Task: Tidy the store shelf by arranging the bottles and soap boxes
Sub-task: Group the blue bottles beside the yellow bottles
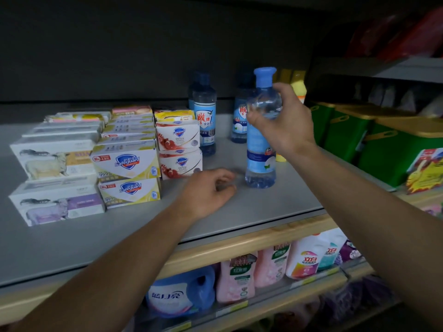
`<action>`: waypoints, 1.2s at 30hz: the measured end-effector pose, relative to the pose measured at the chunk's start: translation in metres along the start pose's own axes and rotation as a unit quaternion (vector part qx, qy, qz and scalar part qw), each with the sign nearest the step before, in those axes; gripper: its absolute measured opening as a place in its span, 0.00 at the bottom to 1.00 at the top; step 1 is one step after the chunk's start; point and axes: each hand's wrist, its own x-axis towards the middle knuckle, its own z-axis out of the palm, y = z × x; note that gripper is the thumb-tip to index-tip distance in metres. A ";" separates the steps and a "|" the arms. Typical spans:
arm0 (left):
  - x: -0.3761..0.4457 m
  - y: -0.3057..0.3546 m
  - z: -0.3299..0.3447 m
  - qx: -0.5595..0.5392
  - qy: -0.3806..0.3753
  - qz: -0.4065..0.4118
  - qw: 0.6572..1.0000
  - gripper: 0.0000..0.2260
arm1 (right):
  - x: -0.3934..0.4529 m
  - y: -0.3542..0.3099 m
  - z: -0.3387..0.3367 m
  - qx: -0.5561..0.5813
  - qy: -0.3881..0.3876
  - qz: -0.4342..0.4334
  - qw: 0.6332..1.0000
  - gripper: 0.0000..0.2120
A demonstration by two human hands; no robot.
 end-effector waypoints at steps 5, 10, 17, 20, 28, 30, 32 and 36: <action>0.003 -0.003 0.006 0.232 -0.076 0.007 0.970 0.28 | -0.008 0.027 0.001 0.007 -0.019 0.005 1.000 0.32; 0.004 -0.005 0.011 0.265 -0.117 -0.024 0.957 0.36 | -0.023 0.056 -0.005 0.138 -0.122 0.076 0.980 0.45; 0.005 -0.009 0.013 0.253 -0.097 -0.027 0.962 0.27 | -0.053 0.092 0.015 0.046 -0.174 0.110 0.978 0.30; 0.004 -0.008 0.012 0.245 -0.087 -0.030 0.965 0.25 | -0.049 0.090 0.029 0.004 -0.107 0.098 0.989 0.31; 0.001 -0.004 0.010 0.232 -0.093 -0.046 0.967 0.30 | -0.034 0.089 0.050 -0.060 -0.077 0.126 0.987 0.33; 0.001 -0.004 0.010 0.231 -0.093 -0.045 0.967 0.31 | -0.033 0.093 0.047 -0.028 -0.098 0.137 0.985 0.32; 0.001 -0.004 0.010 0.232 -0.091 -0.045 0.967 0.32 | -0.036 0.099 0.038 -0.010 -0.115 0.142 0.983 0.29; 0.002 -0.003 0.010 0.231 -0.087 -0.040 0.968 0.32 | -0.041 0.107 0.020 -0.095 -0.077 0.075 0.990 0.13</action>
